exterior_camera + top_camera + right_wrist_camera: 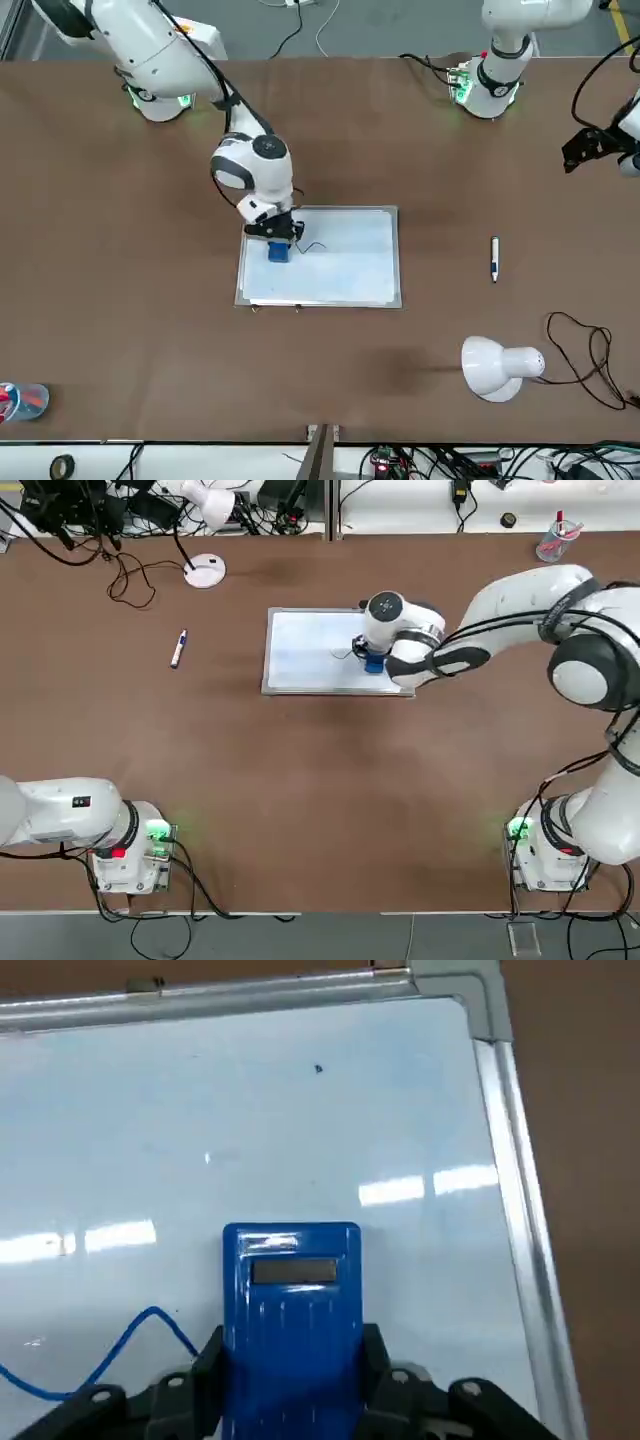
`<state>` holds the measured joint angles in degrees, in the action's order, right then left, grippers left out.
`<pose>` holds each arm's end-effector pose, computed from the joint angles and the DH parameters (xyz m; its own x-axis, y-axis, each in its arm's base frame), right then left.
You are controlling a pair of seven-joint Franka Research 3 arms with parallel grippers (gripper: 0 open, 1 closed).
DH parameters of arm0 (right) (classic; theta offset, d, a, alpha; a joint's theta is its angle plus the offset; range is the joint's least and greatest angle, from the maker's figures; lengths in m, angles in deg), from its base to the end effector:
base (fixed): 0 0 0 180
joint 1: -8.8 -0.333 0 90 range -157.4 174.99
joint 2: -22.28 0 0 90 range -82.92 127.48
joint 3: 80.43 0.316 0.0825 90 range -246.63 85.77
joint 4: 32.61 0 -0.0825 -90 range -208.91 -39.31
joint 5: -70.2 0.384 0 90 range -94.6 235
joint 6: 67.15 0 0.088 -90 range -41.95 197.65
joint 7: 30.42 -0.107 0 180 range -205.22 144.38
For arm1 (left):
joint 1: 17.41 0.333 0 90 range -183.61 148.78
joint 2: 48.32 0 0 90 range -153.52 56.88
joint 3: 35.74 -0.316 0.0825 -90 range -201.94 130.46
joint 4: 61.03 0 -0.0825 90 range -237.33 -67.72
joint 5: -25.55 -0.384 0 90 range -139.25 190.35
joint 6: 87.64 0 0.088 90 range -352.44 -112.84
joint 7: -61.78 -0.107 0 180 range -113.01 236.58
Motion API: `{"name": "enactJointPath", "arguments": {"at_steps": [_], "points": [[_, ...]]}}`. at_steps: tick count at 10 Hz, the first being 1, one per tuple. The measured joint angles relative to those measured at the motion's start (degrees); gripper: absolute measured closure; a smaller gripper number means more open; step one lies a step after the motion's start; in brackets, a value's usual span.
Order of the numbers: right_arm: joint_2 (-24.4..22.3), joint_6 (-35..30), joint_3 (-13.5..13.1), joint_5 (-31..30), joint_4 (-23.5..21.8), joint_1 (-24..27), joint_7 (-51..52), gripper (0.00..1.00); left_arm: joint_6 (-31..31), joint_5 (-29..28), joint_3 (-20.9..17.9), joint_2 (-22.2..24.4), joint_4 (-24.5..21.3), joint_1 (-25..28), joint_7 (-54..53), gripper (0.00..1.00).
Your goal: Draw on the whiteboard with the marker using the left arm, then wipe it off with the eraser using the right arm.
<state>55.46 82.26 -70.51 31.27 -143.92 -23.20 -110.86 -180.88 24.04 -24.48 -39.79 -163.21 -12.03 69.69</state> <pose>0.4600 0.4257 0.1921 0.9474 -0.1247 0.2947 -0.1359 -0.9906 0.0176 0.5081 -0.0565 0.6066 0.9993 0.0361 -0.0023 0.0359 -0.9978 -0.0561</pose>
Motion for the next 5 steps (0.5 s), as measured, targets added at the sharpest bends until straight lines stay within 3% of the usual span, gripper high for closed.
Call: {"name": "enactJointPath", "arguments": {"at_steps": [5], "points": [[4.91, -2.66, -0.24, -4.03, 8.13, -4.62, -7.90, 0.45, 0.00, 0.00, -0.06, -0.01, -0.02, 0.21, 0.00, 0.00]]}}
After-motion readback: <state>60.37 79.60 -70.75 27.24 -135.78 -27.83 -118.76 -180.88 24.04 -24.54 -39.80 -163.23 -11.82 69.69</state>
